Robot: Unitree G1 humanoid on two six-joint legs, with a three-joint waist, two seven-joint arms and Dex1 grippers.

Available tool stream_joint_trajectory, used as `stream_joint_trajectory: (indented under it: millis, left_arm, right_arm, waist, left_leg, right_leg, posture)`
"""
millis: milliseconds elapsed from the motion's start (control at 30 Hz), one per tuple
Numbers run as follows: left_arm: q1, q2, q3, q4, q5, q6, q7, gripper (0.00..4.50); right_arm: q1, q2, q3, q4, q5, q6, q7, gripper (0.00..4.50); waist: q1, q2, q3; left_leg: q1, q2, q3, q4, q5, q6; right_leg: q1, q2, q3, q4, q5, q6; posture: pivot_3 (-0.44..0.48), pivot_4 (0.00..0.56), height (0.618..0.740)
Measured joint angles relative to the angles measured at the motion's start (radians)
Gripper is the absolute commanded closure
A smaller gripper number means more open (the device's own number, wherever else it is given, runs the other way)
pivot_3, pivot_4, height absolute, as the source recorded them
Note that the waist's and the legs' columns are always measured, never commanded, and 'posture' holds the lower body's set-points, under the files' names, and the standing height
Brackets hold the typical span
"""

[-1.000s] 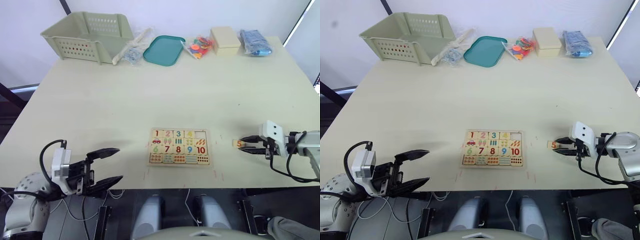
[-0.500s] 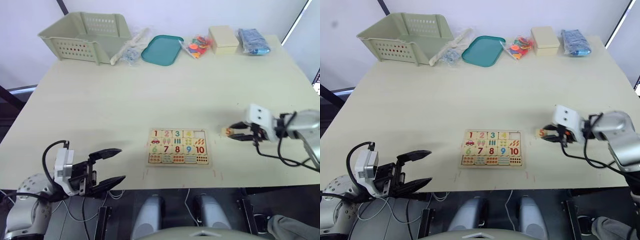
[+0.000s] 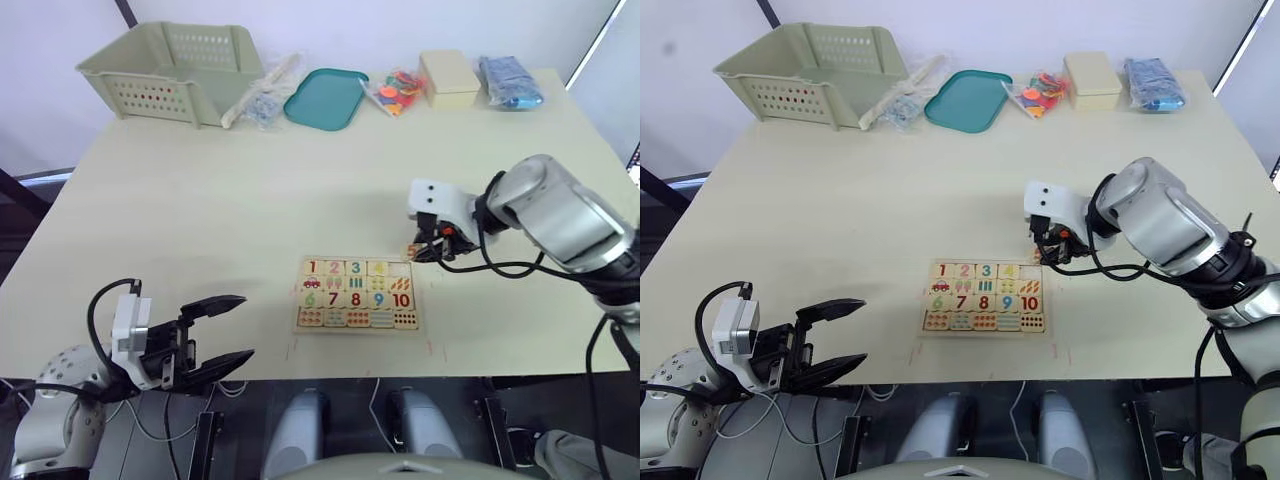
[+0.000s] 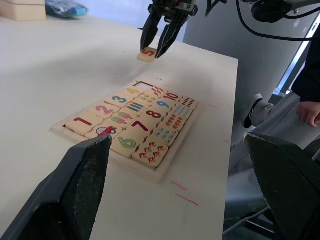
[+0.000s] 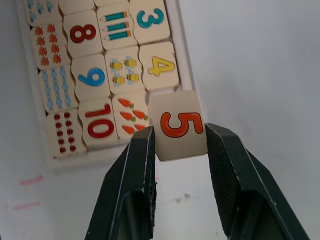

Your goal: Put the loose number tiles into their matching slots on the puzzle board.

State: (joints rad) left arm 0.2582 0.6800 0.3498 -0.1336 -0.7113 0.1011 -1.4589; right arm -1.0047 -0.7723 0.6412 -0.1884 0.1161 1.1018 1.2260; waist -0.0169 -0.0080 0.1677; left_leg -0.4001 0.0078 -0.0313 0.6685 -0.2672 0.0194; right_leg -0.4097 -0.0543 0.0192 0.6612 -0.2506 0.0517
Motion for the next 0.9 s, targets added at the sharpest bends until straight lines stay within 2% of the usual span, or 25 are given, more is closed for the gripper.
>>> stream_joint_trajectory:
  millis: [167,600,900]
  left_arm:
    - [0.024,-0.003,0.001,-0.006,0.000,0.000,0.002,0.00]
    - [0.039,-0.011,0.008,-0.013,-0.011,-0.001,0.004,0.00]
    - [0.034,-0.044,0.036,-0.013,-0.039,0.000,0.049,0.00]
  right_arm:
    - [0.006,0.035,0.056,0.039,-0.013,0.000,-0.035,3.56]
    - [0.028,0.045,0.061,0.047,-0.014,0.011,-0.078,3.56]
    - [0.041,0.046,0.065,0.042,-0.014,0.023,-0.092,3.56]
  waist:
    - [0.003,0.000,0.000]
    - [0.000,0.000,0.000]
    - [0.000,0.000,0.000]
  left_leg:
    - [0.000,0.000,0.000,0.000,0.000,0.000]
    - [0.000,0.000,0.000,0.000,0.000,0.000]
    - [0.000,0.000,0.000,0.000,0.000,0.000]
  right_leg:
    - [0.000,-0.001,0.000,0.000,0.000,0.000]
    - [0.000,0.000,0.000,0.000,0.000,0.000]
    - [0.000,0.000,0.000,0.000,0.000,0.000]
  posture:
    - [0.000,0.150,0.740]
    - [0.000,0.150,0.740]
    - [0.000,0.150,0.740]
